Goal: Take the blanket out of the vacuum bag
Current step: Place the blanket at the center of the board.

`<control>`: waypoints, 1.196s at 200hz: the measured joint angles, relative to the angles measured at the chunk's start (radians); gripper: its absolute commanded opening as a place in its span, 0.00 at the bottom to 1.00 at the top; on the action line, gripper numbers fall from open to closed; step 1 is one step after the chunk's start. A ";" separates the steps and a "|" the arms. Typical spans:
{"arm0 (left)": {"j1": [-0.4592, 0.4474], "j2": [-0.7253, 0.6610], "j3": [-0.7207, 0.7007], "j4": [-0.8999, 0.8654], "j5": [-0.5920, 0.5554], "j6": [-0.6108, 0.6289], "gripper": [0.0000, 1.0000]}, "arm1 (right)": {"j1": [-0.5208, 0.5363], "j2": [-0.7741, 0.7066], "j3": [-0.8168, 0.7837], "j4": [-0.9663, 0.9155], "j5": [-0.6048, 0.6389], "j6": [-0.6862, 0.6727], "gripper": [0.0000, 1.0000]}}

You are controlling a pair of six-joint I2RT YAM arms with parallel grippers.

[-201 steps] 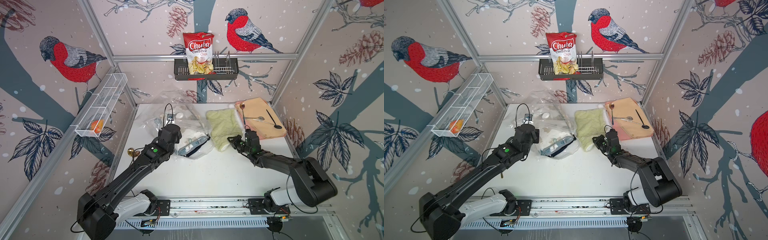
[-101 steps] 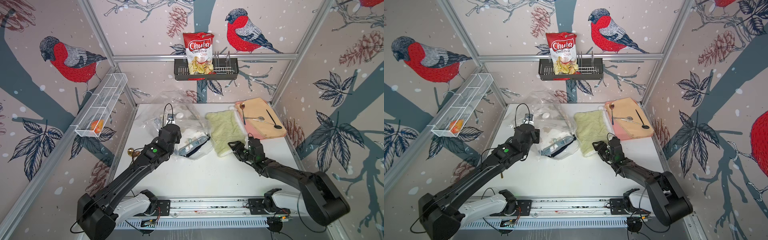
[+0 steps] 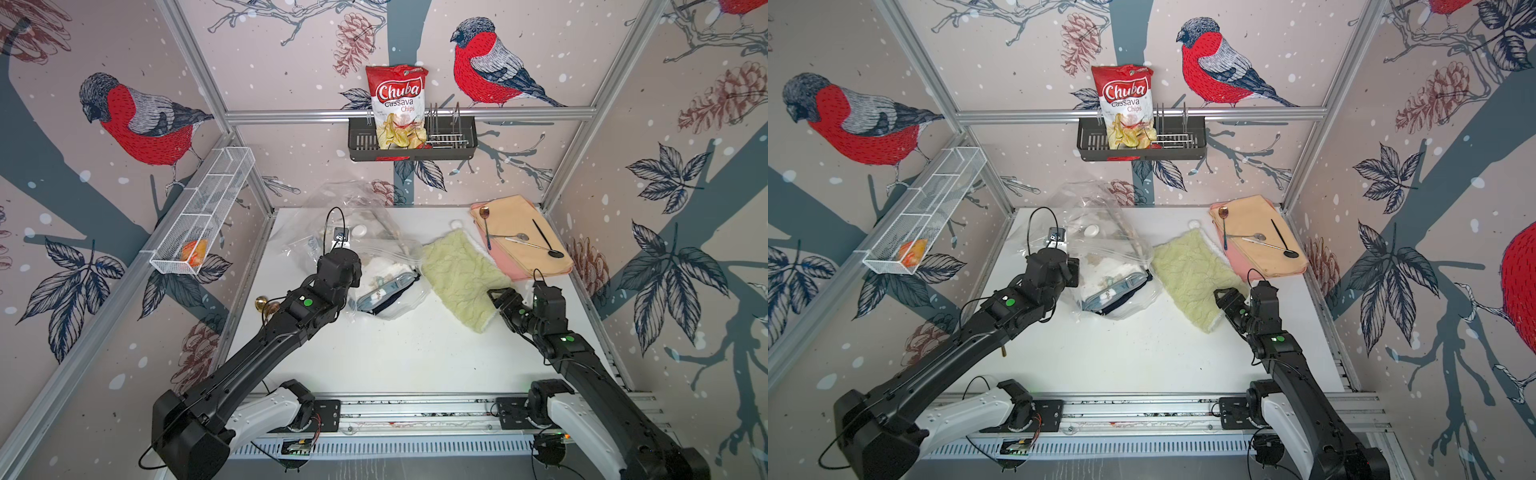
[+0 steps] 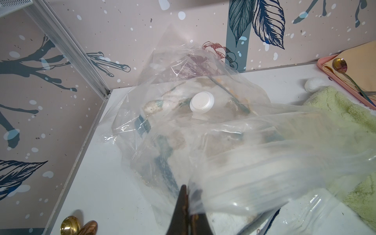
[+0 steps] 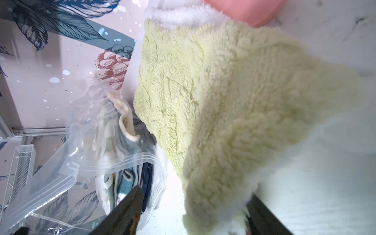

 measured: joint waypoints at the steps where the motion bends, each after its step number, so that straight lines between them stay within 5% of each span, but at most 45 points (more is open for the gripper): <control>1: 0.000 0.000 0.000 0.000 0.000 0.000 0.00 | 0.003 0.004 -0.001 0.000 -0.001 0.000 0.70; 81: 0.000 0.002 0.000 0.000 -0.011 0.000 0.00 | 0.370 0.185 -0.134 0.202 0.061 0.146 0.65; 174: 0.062 0.011 0.000 -0.001 -0.140 -0.023 0.00 | 0.375 0.623 0.023 0.554 -0.012 0.168 0.67; 239: 0.067 0.021 0.001 0.000 -0.132 -0.030 0.00 | 0.290 0.628 -0.023 0.660 -0.082 0.109 0.83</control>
